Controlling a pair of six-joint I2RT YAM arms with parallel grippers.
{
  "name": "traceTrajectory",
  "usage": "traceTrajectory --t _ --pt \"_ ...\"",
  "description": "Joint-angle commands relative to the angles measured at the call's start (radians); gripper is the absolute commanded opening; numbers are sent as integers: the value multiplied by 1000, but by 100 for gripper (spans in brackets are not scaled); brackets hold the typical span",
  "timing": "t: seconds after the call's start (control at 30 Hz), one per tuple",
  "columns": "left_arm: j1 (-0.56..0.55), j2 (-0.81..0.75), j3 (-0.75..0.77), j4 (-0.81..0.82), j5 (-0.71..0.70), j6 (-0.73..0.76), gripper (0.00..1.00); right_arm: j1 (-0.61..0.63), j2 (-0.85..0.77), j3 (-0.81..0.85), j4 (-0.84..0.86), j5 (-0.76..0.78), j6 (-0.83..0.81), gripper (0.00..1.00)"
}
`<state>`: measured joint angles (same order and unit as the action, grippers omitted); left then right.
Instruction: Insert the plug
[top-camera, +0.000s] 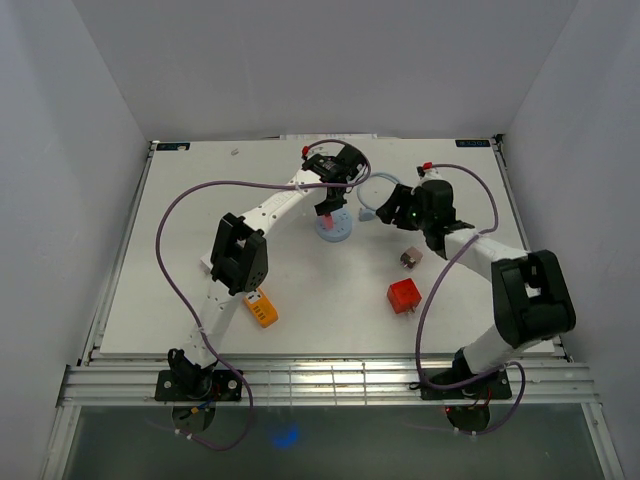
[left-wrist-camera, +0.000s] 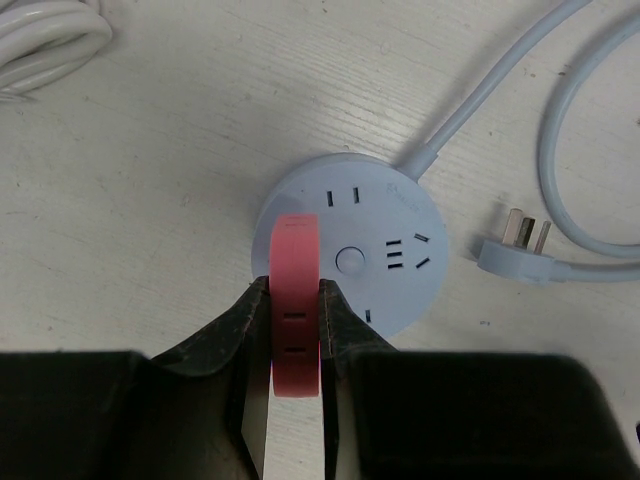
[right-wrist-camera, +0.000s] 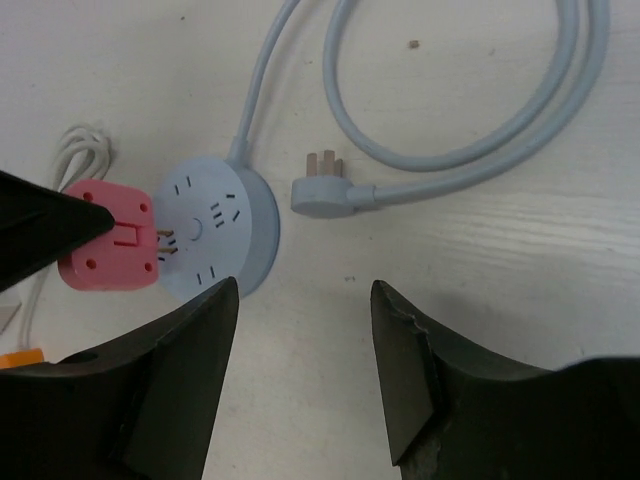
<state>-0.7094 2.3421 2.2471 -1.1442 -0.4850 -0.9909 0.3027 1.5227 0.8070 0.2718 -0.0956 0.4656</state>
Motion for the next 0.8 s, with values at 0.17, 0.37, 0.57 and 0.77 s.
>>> traceTrajectory --t 0.17,0.37,0.57,0.77 --pt "-10 34 14 27 20 1 0 -25 356 314 67 -370 129 54" --pt "-10 34 2 27 20 5 0 -22 499 423 83 -443 154 54" --pt "-9 37 -9 35 25 9 0 -5 576 474 60 -457 153 54" --pt "-10 25 -18 44 28 34 0 35 600 485 -16 -429 119 54"
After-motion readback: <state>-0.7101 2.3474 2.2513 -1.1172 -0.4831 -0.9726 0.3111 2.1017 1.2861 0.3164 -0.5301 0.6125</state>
